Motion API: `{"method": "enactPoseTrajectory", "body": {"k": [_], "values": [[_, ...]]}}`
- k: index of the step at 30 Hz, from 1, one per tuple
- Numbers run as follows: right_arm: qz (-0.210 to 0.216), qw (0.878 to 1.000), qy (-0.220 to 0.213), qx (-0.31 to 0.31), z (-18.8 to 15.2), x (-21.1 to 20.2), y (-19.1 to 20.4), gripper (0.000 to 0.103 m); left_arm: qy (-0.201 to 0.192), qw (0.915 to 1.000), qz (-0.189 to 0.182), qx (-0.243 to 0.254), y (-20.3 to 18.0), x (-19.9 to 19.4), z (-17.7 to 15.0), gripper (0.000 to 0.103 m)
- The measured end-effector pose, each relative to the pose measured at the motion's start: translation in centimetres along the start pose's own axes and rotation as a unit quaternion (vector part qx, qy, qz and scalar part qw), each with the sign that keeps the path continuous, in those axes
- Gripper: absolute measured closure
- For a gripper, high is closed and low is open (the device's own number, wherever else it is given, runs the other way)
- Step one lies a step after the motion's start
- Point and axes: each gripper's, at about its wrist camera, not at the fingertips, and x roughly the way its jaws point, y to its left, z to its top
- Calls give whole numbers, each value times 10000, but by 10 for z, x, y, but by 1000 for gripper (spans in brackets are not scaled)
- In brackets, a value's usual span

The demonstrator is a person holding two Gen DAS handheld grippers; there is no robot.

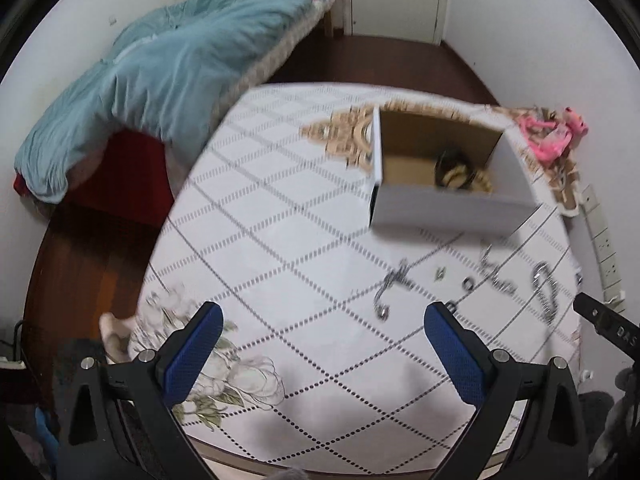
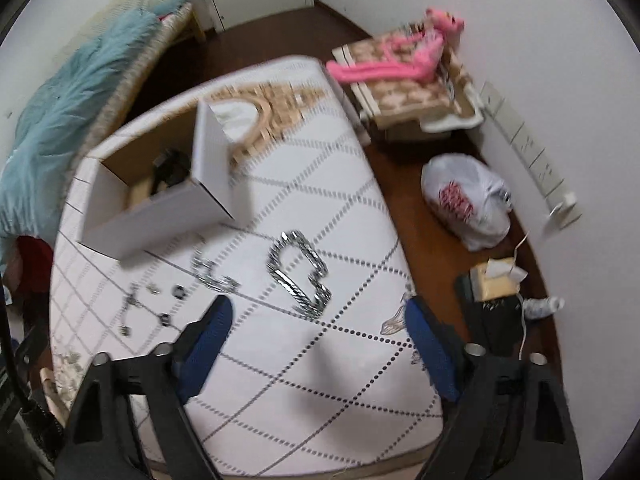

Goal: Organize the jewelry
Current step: 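Grasp the thick silver chain bracelet with the right tool while the left tool grasps a small silver piece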

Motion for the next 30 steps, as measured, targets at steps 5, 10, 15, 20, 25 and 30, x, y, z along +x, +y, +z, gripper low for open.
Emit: {"method": "enactPoseTrajectory", "body": {"k": [5, 10, 15, 20, 25, 30], "values": [[-130, 9979, -73, -628, -5, 33, 19, 43, 316, 9994, 12, -122, 7, 27, -18, 0], [-314, 9946, 3, -985, 0, 57, 35, 65, 490, 9987, 73, -86, 12, 41, -24, 0], [-286, 9944, -127, -1010, -2, 55, 40, 91, 581, 9983, 15, 47, 10, 48, -26, 0], [112, 9957, 58, -913, -15, 48, 41, 93, 586, 9980, -230, 70, 2, 54, -22, 0], [518, 9961, 287, -656, -41, 38, 36, 93, 655, 9966, -468, 166, -10, 66, -17, 4], [509, 9967, 273, -564, -53, 34, 34, 93, 622, 9948, -539, 602, -34, 72, -15, 46]]}}
